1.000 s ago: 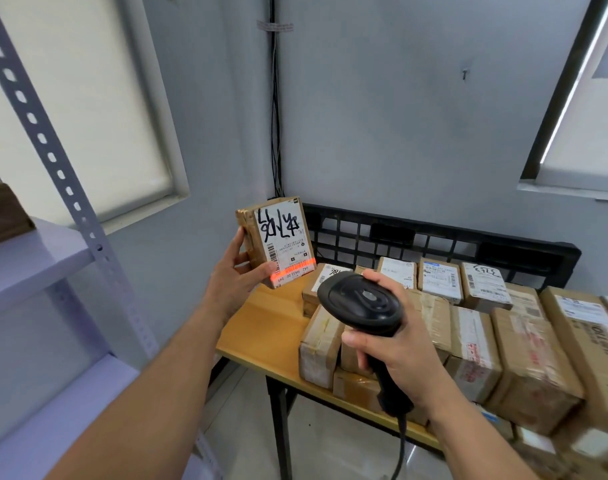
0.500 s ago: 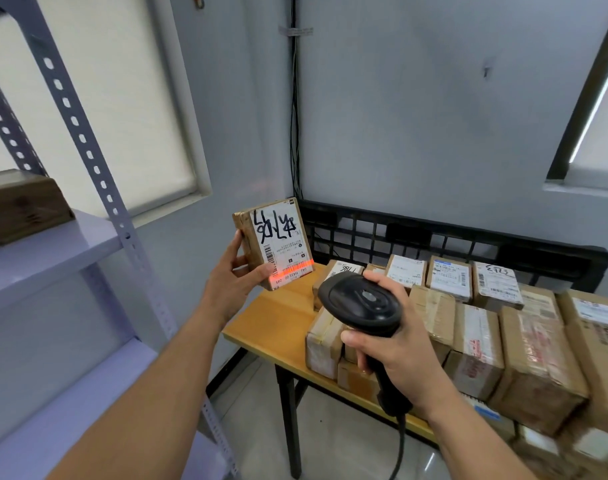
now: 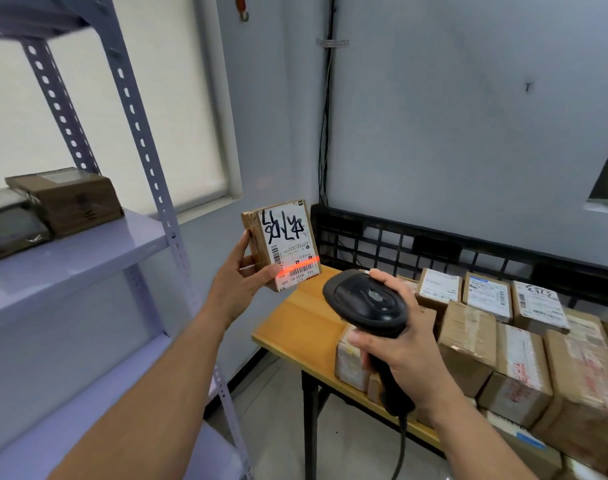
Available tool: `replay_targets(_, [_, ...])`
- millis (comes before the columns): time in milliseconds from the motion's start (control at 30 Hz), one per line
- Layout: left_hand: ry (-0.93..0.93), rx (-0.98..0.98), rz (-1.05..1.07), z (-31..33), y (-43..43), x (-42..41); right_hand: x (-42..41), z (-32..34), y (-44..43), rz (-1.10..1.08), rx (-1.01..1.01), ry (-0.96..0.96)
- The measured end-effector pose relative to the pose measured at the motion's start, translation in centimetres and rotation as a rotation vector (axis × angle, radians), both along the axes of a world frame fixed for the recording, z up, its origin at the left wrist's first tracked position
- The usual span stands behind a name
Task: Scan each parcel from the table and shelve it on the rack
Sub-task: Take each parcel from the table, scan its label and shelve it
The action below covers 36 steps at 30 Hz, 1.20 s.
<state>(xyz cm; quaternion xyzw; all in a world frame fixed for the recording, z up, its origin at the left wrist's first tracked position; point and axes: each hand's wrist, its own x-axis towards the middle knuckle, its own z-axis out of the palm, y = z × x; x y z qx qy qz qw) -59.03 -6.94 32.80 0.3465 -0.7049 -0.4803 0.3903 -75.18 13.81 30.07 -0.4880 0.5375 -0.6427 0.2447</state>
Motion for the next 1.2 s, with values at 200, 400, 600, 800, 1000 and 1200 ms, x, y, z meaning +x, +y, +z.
replay_targets(200, [-0.036, -0.01, 0.056, 0.6, -1.8, 3.2, 2.4, 0.8, -2.2, 0.043, 0.007, -0.05])
replay_targets(400, [-0.012, -0.014, 0.111, 2.0, -3.3, 6.6, 4.6, 2.1, -5.0, 0.108, 0.016, -0.076])
replay_targets(600, [0.067, -0.019, 0.157, 4.1, -4.4, 10.0, 6.8, 3.4, -8.2, 0.165, 0.007, -0.068])
replay_targets(800, [0.08, -0.077, 0.309, 6.4, -6.4, 13.9, 8.7, 5.3, -11.7, 0.228, 0.006, -0.066])
replay_targets(1000, [0.094, -0.158, 0.407, 10.4, -9.4, 17.4, 10.8, 7.5, -15.2, 0.263, 0.002, -0.042])
replay_targets(1200, [0.008, -0.175, 0.563, 12.9, -14.7, 20.1, 12.9, 8.2, -19.3, 0.286, 0.007, -0.035])
